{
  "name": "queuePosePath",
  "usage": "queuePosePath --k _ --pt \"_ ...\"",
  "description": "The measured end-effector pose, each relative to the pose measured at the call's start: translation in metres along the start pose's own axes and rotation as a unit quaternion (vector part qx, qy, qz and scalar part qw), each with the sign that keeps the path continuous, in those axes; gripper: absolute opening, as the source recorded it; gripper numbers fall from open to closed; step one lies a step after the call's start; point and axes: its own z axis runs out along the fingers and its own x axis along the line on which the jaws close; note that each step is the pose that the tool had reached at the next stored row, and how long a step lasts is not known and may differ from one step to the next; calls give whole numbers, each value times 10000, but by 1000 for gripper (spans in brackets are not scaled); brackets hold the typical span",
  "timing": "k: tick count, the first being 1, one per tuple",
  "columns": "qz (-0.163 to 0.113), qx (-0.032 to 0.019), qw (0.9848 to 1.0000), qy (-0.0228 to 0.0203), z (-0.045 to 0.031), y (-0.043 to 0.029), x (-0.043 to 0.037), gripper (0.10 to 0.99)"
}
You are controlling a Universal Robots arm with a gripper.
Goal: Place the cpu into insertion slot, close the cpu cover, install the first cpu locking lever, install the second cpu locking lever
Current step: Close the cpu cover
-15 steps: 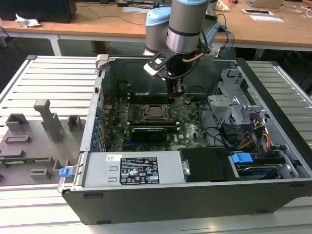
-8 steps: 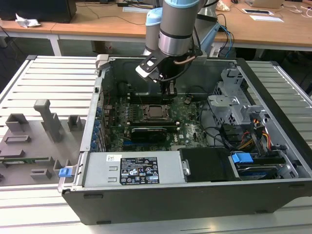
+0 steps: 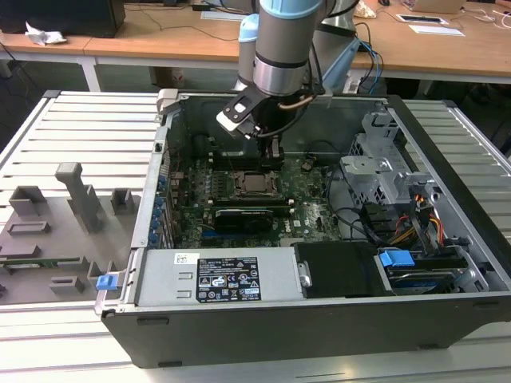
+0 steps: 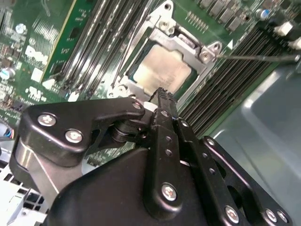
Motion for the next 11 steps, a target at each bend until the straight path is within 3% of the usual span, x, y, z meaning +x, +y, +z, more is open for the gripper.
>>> queuePosePath --k 5,11 --pt "-2 0 10000 0 38 -130 9 106" --pt "-9 0 10000 -1 133 -182 12 106"
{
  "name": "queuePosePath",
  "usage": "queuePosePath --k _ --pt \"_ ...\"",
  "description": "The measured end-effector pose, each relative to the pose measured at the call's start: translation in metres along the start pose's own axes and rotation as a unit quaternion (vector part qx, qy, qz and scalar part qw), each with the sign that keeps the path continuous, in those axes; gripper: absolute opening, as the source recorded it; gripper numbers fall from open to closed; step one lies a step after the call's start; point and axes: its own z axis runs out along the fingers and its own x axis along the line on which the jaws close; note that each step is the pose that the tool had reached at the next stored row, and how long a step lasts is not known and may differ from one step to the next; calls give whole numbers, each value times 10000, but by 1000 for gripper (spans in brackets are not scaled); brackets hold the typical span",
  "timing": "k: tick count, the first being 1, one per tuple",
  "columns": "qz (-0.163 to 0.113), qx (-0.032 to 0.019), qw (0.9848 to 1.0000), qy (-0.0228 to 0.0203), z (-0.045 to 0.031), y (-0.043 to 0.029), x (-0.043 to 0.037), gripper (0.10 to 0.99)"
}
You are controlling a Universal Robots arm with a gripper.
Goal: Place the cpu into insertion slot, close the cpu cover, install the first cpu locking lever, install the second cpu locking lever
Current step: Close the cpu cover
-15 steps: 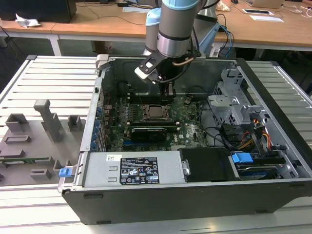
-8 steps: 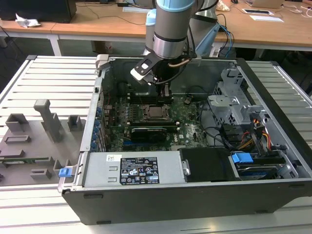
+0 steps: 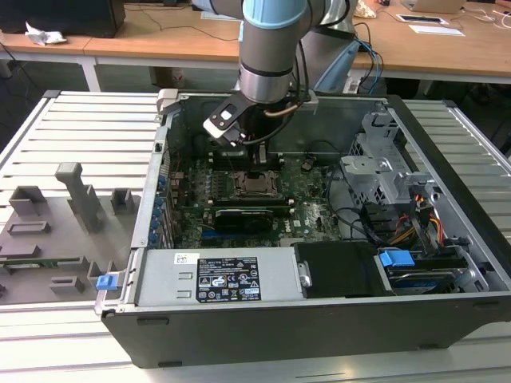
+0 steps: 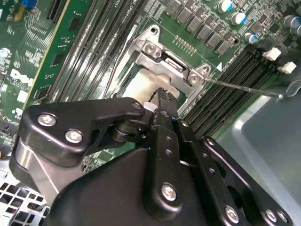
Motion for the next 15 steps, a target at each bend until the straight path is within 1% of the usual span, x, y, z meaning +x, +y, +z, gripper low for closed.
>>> queuePosePath --k 7,15 --pt "-51 1 10000 -1 36 -79 6 106" --pt "-51 0 10000 -1 93 -118 8 106"
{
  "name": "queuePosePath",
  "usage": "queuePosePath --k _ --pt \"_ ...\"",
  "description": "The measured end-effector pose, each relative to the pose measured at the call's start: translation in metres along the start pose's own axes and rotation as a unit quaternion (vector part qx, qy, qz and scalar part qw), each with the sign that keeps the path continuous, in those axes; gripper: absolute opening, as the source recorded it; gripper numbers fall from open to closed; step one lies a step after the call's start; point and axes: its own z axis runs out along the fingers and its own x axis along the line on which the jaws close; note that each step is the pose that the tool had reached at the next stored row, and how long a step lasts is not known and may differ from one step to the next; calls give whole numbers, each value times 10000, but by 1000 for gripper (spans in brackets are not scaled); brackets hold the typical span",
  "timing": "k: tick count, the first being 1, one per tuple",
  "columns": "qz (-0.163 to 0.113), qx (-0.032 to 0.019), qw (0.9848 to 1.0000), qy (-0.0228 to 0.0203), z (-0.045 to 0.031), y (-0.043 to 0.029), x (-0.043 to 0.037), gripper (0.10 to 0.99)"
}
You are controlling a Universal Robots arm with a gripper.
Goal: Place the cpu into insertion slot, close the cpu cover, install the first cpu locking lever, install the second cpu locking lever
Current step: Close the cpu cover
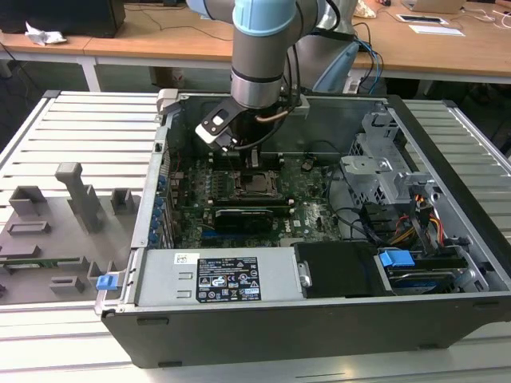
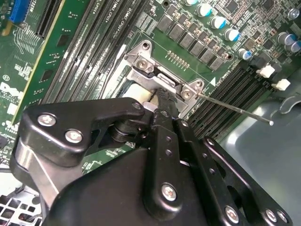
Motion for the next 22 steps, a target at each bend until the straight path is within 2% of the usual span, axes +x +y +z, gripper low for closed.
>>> queuePosePath --k 4,8,13,22 --pt "0 2 10000 -3 38 -9 0 106" --pt "0 1 10000 -1 45 -2 -1 106" --pt "0 0 10000 0 -64 3 1 106" --pt "0 0 10000 0 -66 81 -6 106"
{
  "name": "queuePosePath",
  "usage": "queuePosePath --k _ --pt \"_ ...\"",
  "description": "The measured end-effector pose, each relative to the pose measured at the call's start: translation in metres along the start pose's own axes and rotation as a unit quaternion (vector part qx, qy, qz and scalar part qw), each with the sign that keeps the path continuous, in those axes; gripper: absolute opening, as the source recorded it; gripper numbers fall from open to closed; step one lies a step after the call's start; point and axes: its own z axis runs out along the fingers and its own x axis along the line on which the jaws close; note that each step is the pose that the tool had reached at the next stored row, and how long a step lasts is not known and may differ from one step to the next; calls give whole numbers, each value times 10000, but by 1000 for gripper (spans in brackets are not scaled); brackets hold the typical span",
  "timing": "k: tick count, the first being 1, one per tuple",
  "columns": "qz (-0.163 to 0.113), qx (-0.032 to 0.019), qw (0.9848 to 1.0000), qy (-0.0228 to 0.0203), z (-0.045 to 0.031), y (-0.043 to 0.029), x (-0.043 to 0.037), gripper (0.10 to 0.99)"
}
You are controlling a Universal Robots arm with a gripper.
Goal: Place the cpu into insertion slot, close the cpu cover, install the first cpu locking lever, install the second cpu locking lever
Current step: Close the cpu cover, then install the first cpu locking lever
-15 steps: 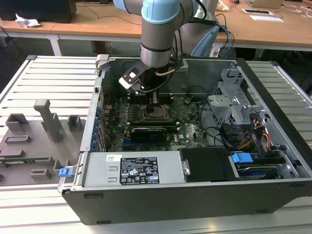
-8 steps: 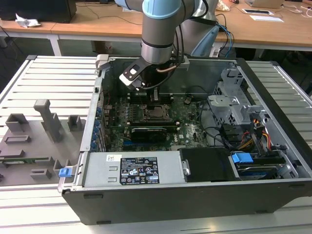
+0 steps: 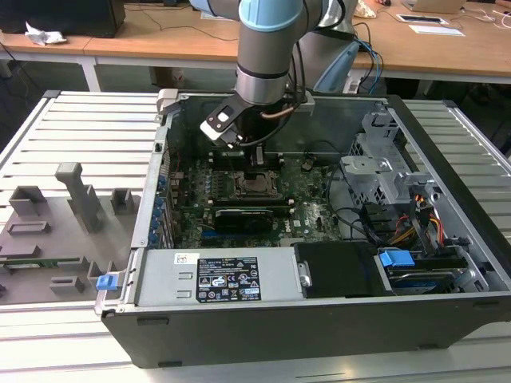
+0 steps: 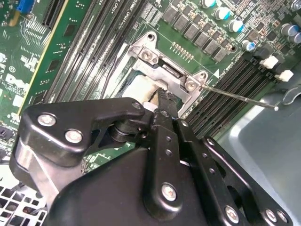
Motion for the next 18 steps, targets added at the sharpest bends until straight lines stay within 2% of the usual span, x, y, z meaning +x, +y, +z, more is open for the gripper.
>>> queuePosePath --k 8,18 --pt "0 0 10000 0 -2 58 -5 106" --pt "0 2 10000 -2 -14 59 -5 106"
